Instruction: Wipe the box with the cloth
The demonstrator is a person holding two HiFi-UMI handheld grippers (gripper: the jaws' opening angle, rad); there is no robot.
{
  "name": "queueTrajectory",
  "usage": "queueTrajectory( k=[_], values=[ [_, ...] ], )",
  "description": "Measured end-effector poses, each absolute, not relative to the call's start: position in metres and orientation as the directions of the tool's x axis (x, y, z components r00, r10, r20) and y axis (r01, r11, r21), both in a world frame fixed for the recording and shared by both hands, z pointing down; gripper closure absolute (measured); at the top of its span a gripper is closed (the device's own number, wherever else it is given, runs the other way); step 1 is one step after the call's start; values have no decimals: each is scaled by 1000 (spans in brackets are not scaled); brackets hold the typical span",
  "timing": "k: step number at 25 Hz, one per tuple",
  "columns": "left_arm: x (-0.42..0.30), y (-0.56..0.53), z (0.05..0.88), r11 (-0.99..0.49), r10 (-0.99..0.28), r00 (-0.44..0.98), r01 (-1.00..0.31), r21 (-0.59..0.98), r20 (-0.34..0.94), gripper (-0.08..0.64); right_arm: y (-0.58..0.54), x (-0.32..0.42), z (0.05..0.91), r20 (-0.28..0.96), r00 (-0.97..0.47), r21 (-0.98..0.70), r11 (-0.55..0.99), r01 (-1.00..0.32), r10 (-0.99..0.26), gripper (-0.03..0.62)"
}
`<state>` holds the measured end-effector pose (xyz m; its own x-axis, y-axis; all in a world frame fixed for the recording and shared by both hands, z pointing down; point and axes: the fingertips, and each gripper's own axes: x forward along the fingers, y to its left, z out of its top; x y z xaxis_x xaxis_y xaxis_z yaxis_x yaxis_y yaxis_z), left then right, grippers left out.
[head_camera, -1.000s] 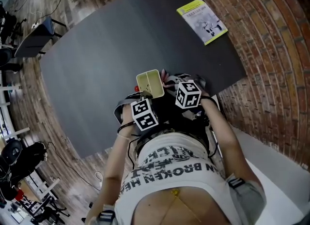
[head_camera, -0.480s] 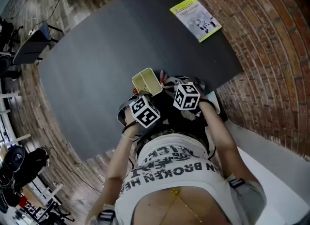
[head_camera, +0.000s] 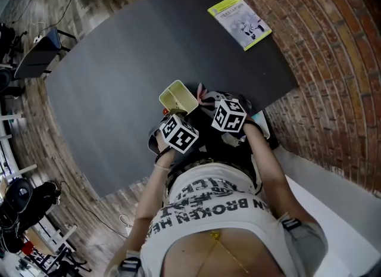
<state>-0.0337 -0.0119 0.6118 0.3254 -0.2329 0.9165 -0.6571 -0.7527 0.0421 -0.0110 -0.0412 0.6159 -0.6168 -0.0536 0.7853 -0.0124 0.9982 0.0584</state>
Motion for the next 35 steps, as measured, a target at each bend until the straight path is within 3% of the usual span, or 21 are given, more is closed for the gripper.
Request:
queueTrajectory(
  k=[6, 19, 28, 35],
  values=[
    [-30, -20, 614, -717, -260, 336, -695, 52, 905, 540, -22, -22, 616, 774, -632, 32, 997, 64, 16, 575],
    [-31, -16, 616, -680, -277, 416, -722, 129, 866, 535, -13, -31, 603, 715, -696, -14, 997, 81, 67, 575],
    [-52, -21, 556, -582, -460, 473, -800, 147, 751, 518, -35, -17, 552, 634, -773, -4, 1000, 19, 17, 575],
    [-66, -30, 520, -468, -664, 471, -868, 167, 581, 538, -47, -20, 522, 538, -841, 60, 997, -37, -64, 575]
  ],
)
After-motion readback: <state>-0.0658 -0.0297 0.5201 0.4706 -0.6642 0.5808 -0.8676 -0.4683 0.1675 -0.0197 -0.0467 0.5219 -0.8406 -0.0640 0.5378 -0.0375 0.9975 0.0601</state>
